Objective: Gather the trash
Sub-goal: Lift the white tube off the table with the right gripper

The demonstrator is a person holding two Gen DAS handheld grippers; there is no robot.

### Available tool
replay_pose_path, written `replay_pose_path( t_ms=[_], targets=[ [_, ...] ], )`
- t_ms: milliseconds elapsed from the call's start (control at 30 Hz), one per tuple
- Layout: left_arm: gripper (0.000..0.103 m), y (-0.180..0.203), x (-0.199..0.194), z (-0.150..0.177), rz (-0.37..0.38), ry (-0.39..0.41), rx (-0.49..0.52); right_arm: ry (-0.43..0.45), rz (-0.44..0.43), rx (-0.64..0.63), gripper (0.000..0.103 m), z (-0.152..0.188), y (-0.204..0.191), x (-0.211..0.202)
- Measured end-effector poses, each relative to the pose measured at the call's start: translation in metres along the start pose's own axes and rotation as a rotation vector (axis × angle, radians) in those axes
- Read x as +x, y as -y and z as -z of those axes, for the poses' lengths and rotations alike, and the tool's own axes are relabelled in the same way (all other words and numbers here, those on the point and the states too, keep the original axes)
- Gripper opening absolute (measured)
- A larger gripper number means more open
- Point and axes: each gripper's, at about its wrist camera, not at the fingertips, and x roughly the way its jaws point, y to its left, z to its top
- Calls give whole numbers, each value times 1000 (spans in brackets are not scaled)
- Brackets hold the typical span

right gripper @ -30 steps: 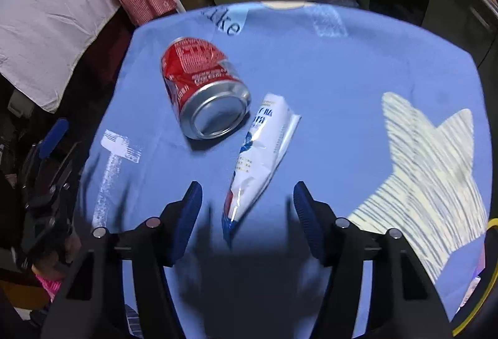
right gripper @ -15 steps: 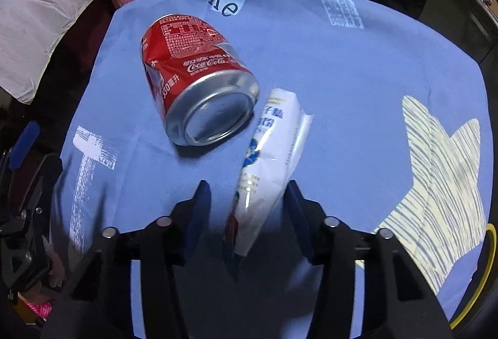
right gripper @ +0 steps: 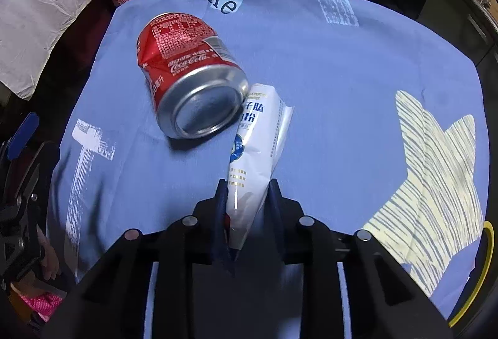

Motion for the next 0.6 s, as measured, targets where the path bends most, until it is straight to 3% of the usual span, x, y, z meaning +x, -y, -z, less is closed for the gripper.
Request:
replay_pose_path(
  t_ms=[333,600],
  targets=[
    [92,0,1,1,1,-6,9,17,-22,19,23,27,20,-20],
    [92,0,1,1,-1,-5,14,87,-54,30,23,63,33,-65]
  ],
)
